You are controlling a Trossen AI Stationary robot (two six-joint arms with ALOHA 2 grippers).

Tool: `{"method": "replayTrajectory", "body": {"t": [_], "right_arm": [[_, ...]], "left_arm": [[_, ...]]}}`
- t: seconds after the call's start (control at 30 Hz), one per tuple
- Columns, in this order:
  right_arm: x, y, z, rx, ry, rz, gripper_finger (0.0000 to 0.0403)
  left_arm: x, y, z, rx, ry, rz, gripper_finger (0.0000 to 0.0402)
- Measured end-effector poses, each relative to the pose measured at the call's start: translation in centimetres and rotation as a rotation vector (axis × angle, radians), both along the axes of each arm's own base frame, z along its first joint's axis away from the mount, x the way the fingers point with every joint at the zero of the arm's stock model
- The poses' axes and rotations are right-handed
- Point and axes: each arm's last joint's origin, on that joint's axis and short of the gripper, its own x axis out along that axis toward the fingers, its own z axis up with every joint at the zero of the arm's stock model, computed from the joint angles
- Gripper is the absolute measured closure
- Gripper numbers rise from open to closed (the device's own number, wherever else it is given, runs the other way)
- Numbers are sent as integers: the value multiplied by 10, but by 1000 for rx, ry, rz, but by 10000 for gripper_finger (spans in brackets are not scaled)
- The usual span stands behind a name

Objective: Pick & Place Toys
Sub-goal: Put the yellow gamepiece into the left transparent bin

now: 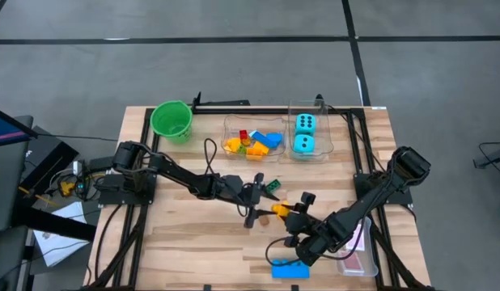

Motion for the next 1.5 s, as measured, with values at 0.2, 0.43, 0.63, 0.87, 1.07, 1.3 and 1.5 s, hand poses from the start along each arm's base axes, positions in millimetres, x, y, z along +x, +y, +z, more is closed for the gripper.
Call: {"method": "replayTrajectory", "body": {"t": [0.2, 0.43, 0.63, 0.87, 1.07, 1.3, 1.5], "right_arm": [[0, 0, 0, 3, -2, -2, 278], [0, 0, 0, 3, -1, -2, 276], [0, 0, 0, 21, -13, -12, 252], [-2, -1, -1, 55, -27, -52, 174], [-9, -7, -4, 65, -8, -121, 122], [-13, -12, -5, 69, -1, -176, 112], [-13, -12, -5, 71, -3, -176, 112]], "left_arm": [[0, 0, 0, 4, 0, 0, 278], [0, 0, 0, 4, 0, -1, 298], [0, -1, 0, -4, 1, -13, 298], [0, 0, -1, 5, 10, 18, 298], [-1, 6, -5, 38, 71, 110, 298], [-4, 19, -2, 128, 83, 445, 298], [-10, 30, 0, 231, 64, 863, 298]]}}
